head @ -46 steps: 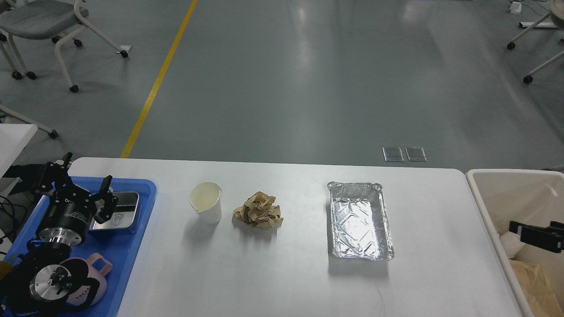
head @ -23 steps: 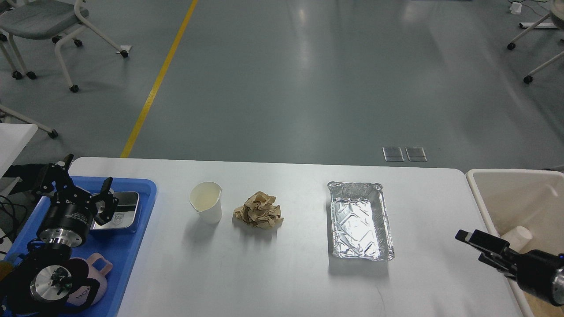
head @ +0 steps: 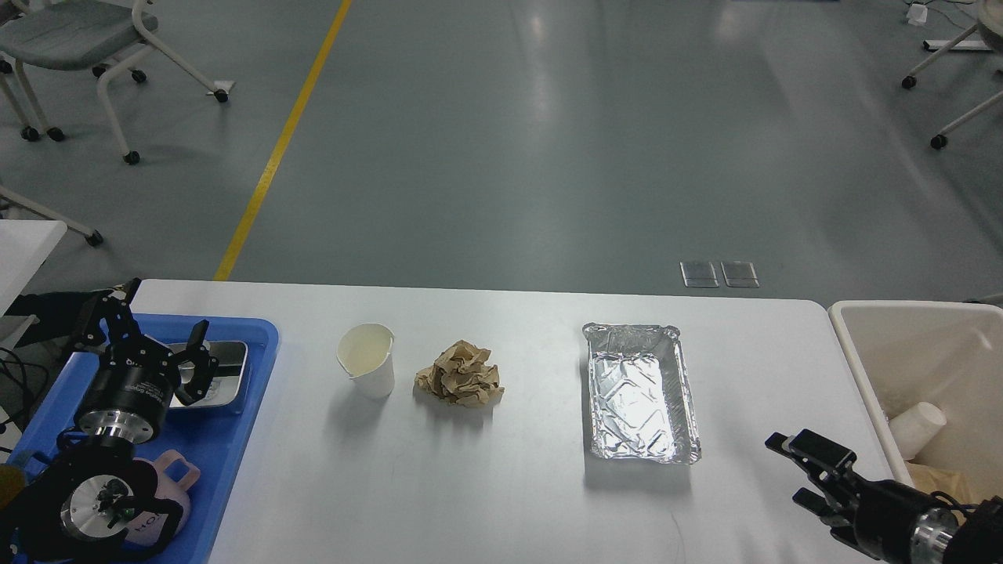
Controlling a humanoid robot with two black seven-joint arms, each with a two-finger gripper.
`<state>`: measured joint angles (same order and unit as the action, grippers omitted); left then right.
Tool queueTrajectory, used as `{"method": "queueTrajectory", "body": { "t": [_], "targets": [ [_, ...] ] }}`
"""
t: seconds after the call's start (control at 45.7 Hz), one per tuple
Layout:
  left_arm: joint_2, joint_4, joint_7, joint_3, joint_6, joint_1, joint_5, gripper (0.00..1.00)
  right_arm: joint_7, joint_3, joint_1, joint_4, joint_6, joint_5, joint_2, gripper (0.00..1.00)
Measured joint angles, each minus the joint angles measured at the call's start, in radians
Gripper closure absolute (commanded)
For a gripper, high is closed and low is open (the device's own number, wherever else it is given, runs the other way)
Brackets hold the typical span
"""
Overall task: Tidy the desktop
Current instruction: 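Move the right gripper to the near edge of the foil tray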
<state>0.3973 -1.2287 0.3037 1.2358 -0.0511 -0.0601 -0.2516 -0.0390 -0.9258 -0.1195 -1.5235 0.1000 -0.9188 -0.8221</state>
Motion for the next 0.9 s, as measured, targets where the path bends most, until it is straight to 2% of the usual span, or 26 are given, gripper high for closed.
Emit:
{"method": "queueTrajectory", "body": {
  "t": [0.35, 0.678, 0.897],
  "targets": [
    [-0.001, 0.0, 0.002, -0.001, 0.001, 0.0, 0.0, 0.04, 0.041, -0.002, 0.012, -0.004, -0.05, 0.004, 0.189, 0.0],
    [-0.023, -0.001, 0.0, -0.009, 0.002, 0.0, 0.0, 0.04, 0.045, 0.006, 0.082, 0.02, -0.069, 0.004, 0.329, 0.0],
    [-0.035, -0.002, 0.0, -0.024, 0.002, -0.004, 0.0, 0.04, 0.045, 0.007, 0.091, 0.079, -0.072, 0.005, 0.363, 0.0]
  ]
}}
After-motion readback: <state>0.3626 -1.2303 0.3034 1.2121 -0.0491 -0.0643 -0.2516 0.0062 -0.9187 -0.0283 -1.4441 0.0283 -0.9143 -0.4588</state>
